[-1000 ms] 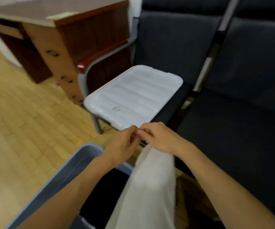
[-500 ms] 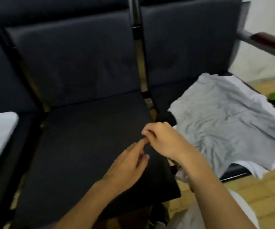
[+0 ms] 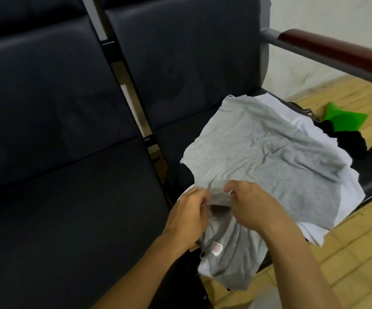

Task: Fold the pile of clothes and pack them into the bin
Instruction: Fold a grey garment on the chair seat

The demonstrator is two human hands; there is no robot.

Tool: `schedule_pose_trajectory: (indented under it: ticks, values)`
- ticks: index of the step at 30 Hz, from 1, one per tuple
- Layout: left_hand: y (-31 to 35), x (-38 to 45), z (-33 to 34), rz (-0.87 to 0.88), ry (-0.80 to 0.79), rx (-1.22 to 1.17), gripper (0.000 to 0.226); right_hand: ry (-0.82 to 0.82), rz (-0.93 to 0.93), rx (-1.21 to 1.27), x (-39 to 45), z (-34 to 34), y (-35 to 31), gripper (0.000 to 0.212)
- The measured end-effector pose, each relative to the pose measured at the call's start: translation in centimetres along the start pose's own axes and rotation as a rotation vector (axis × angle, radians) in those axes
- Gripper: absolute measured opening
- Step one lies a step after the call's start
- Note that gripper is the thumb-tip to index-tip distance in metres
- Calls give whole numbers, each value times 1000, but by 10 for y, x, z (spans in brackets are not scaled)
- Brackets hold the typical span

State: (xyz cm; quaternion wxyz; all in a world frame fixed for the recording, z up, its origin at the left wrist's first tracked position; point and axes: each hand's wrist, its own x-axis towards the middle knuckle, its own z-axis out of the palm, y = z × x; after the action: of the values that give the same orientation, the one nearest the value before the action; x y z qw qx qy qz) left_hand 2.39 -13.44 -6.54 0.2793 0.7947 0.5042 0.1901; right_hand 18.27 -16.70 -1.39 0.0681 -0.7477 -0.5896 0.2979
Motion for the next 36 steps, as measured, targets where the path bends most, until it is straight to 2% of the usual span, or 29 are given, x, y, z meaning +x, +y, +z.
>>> schedule_pose_trajectory:
  ticks: [4,5,7,9,12,14,16,18,20,22,24,25,26,28,31,33,36]
  values:
    - [15,-7,-26,-21,181,-323,26,40,-33,-6,-1,-1,0,57]
    - [23,-9,-37,-4,214,-420,26,89,-46,-28,-3,-2,-3,60]
    - [35,-17,-62,25,280,-562,26,258,-61,-60,-5,-5,-13,53]
    - [36,-27,-91,47,388,-555,28,377,-58,-29,-6,-8,-22,42]
    - [8,-48,-146,51,631,-415,30,368,-112,53,-9,-11,-35,32]
    - [-19,-69,-184,29,754,-282,19,209,-263,253,-15,-12,-49,18]
    - [-41,-94,-212,-47,849,-193,12,-107,-459,471,-31,-11,-75,11]
    - [-62,-121,-227,-152,919,-202,11,-363,-589,551,-49,0,-109,16]
    - [-76,-141,-229,-255,929,-290,18,-502,-646,585,-63,14,-140,20]
    - [-84,-159,-234,-332,866,-423,19,-597,-669,703,-75,28,-172,24]
    - [-76,-175,-238,-343,733,-613,22,-686,-639,946,-84,39,-197,24]
    - [-71,-187,-240,-336,692,-679,31,-738,-608,1102,-88,43,-211,23]
    - [-66,-196,-237,-328,674,-689,39,-778,-566,1250,-90,46,-221,21]
    - [-56,-221,-228,-317,736,-596,51,-830,-484,1461,-94,52,-244,23]
    - [-48,-253,-202,-345,887,-422,48,-865,-401,1679,-104,61,-274,28]
    - [-53,-262,-189,-418,829,-361,42,-887,-397,1763,-115,66,-292,26]
    - [-56,-265,-192,-550,678,-475,43,-946,-417,1795,-133,73,-314,26]
